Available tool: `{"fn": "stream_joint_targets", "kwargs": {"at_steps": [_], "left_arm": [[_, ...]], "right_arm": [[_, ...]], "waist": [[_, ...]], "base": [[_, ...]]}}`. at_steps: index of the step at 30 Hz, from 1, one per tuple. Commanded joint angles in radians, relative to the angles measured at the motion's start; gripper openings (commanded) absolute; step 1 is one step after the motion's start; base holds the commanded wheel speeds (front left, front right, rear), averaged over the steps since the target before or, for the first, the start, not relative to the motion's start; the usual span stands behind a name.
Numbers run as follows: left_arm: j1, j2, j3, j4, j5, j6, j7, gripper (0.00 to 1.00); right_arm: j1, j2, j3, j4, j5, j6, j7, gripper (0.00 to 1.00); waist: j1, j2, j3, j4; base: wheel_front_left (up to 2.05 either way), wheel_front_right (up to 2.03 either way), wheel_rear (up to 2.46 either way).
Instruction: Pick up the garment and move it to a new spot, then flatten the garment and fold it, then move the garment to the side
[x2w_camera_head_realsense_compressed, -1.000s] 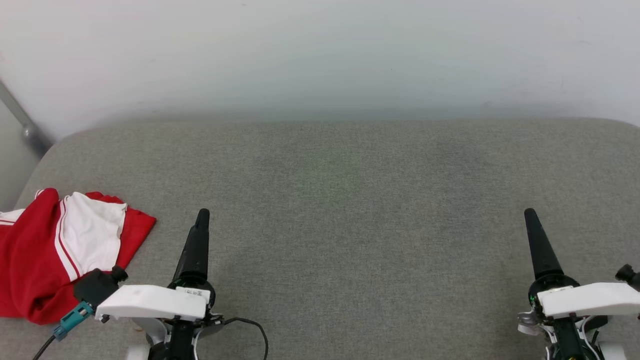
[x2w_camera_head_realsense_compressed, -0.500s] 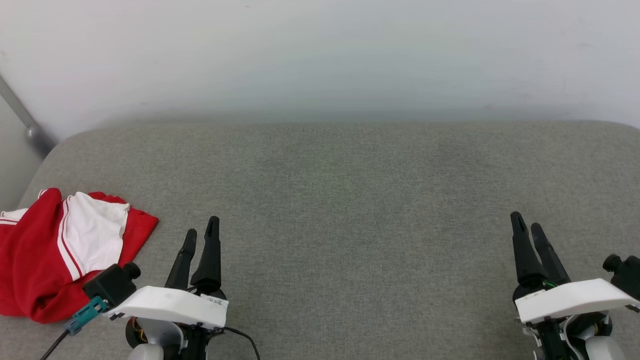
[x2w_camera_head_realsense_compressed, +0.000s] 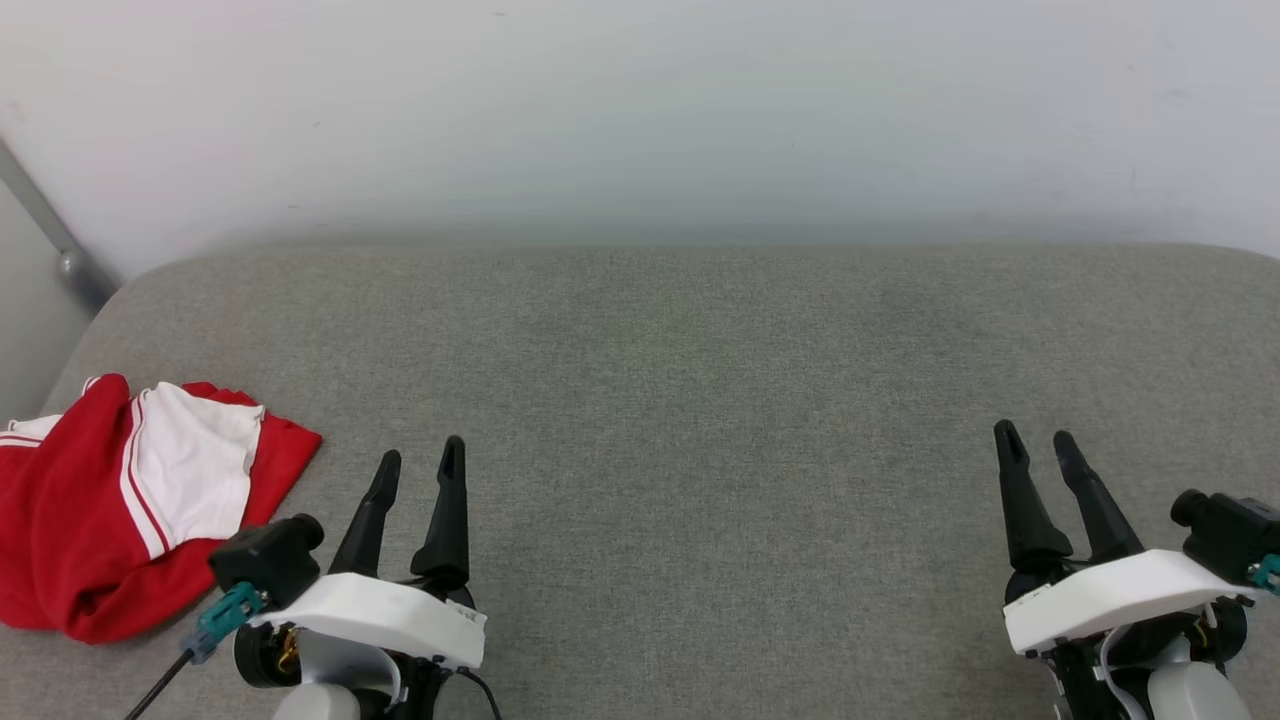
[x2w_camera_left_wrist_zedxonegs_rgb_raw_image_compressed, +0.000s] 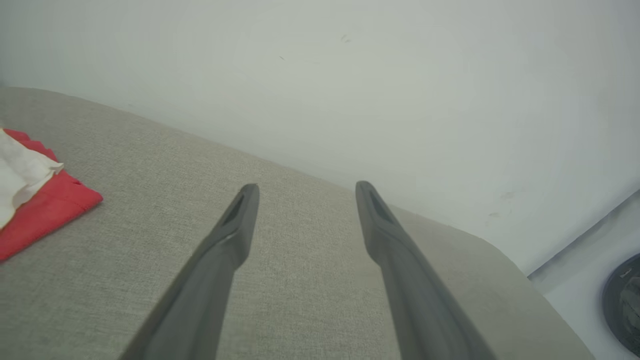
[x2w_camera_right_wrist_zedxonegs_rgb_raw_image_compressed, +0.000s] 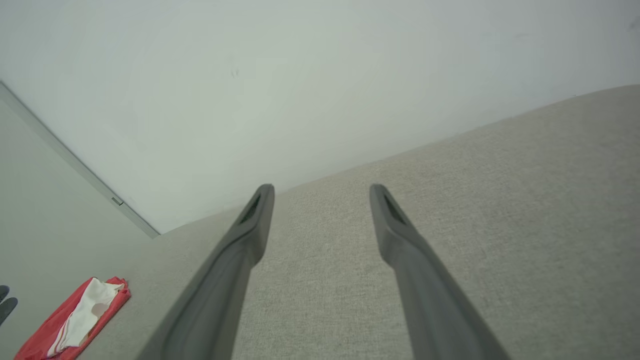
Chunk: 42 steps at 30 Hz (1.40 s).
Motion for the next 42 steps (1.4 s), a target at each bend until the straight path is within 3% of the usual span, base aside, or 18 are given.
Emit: {"fn": "stream_joint_targets", "kwargs": {"at_steps": [1, 26, 42], "left_arm": [[-0.020, 0.010, -0.007, -0.010, 0.034, 0.006, -0.011, 1.00], [-0.044, 0.046, -0.073, 0.019, 0.297, 0.089, -0.072, 1.00], [-0.047, 0.045, -0.092, 0.041, 0.396, 0.101, -0.106, 1.00]], "right_arm": [[-0.020, -0.002, 0.003, -0.015, -0.033, 0.002, 0.001, 1.00], [0.013, 0.023, -0.007, -0.070, -0.294, 0.002, 0.005, 1.00], [0.040, 0.027, -0.015, -0.082, -0.381, 0.002, -0.005, 1.00]], "waist": [[0.0000, 0.0000, 0.000, 0.000], [0.0000, 0.0000, 0.002, 0.000], [0.0000, 0.0000, -0.001, 0.005]], "base": [[0.00, 0.00, 0.00], [0.00, 0.00, 0.00], [0.00, 0.00, 0.00]]}}
